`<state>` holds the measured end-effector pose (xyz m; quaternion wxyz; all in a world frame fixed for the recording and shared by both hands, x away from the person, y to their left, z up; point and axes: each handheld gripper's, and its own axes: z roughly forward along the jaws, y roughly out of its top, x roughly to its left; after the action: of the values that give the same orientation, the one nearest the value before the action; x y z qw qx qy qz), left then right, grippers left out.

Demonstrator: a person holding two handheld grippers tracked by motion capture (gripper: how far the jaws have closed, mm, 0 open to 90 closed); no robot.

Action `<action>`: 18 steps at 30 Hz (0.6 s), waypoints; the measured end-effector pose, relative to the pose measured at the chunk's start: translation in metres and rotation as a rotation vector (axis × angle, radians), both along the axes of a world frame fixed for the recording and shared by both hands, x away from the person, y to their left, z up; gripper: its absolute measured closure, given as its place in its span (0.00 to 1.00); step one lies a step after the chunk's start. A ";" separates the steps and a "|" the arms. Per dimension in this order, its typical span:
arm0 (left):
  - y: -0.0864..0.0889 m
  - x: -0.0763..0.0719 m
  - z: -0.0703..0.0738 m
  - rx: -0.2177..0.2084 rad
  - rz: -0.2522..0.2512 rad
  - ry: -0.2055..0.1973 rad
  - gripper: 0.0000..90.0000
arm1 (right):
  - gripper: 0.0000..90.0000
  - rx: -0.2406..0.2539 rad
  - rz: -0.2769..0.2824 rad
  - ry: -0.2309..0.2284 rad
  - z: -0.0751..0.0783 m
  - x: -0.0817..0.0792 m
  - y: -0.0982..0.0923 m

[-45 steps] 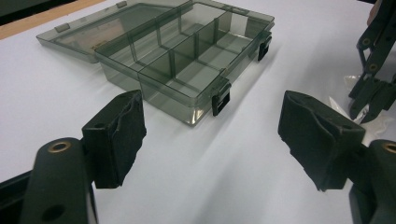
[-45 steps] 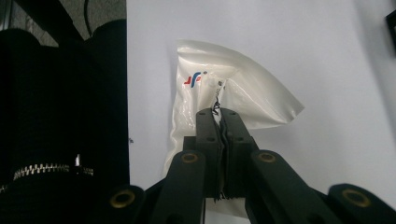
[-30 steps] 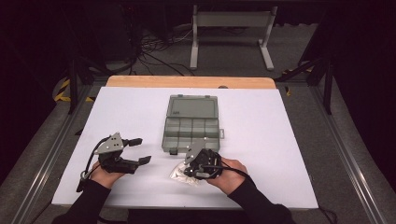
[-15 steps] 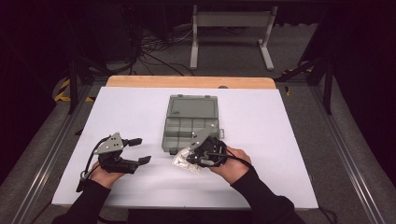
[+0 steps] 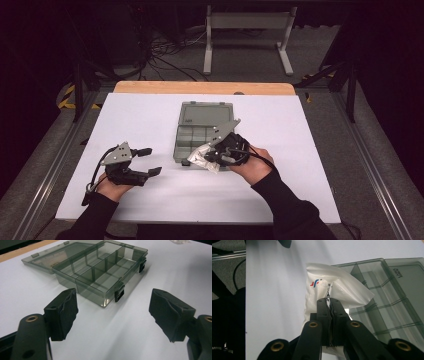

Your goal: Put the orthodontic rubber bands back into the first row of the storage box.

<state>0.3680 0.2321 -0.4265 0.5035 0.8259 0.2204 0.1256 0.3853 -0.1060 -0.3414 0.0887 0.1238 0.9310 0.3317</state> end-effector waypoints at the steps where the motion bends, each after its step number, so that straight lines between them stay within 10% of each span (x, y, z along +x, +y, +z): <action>1: 0.000 0.000 0.000 0.001 0.000 0.000 0.26 | 0.97 0.000 -0.006 -0.002 0.001 0.002 -0.001; 18: 0.000 0.000 0.000 -0.002 -0.001 0.002 0.26 | 0.97 0.016 -0.072 -0.022 0.010 0.038 -0.011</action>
<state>0.3681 0.2323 -0.4267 0.5043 0.8256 0.2207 0.1243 0.4230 -0.1175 -0.3318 0.1099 0.1540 0.9222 0.3373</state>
